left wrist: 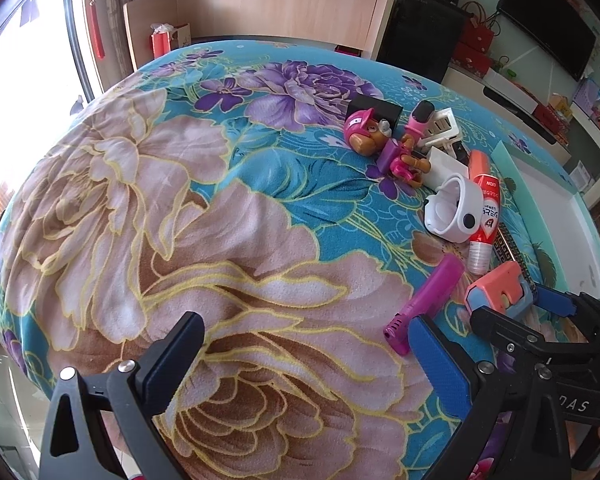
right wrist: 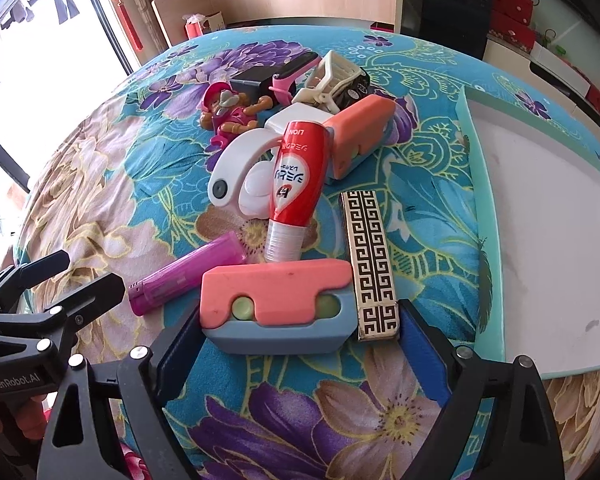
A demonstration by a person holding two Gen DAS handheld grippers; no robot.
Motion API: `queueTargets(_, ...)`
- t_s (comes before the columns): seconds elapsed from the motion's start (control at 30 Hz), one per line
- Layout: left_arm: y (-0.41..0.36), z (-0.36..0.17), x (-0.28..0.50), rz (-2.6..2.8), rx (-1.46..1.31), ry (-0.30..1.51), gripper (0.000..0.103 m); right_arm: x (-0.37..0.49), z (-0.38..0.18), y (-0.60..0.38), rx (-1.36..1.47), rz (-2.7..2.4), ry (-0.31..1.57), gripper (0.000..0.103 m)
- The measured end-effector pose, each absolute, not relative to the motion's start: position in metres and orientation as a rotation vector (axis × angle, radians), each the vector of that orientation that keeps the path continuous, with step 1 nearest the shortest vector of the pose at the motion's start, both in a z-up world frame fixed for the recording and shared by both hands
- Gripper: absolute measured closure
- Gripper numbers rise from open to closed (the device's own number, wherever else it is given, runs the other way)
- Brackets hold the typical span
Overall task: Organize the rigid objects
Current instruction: 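Lower the left gripper onto the purple lighter and close on it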
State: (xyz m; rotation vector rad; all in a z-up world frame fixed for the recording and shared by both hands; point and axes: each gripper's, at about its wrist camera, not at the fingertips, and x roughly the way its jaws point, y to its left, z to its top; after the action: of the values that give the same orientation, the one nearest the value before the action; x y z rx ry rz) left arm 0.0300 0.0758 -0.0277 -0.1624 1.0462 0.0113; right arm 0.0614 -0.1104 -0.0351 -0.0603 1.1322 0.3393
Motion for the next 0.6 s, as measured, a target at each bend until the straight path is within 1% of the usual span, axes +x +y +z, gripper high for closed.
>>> queueTargets(0.23,0.047,-0.032,0.039,-0.067,-0.054,1.072,0.001,0.056,-0.031,-0.138,0.043,0.313,1.139,0.011)
queueTargets(0.4,0.023,-0.035,0.046,-0.117,0.056,1.077,0.016,0.052,-0.027,-0.146,0.069,0.307,1.137,0.011)
queueTargets(0.43,0.019,-0.035,0.047,-0.129,0.078,1.073,0.018,0.051,-0.027,-0.146,0.068,0.304,1.136,0.011)
queueTargets(0.53,0.007,-0.033,0.051,-0.155,0.141,1.054,0.029,0.046,-0.026,-0.155,0.082,0.295,1.137,0.011)
queueTargets(0.6,0.001,-0.032,0.054,-0.173,0.172,1.049,0.041,0.046,-0.026,-0.16,0.102,0.291,1.139,0.011)
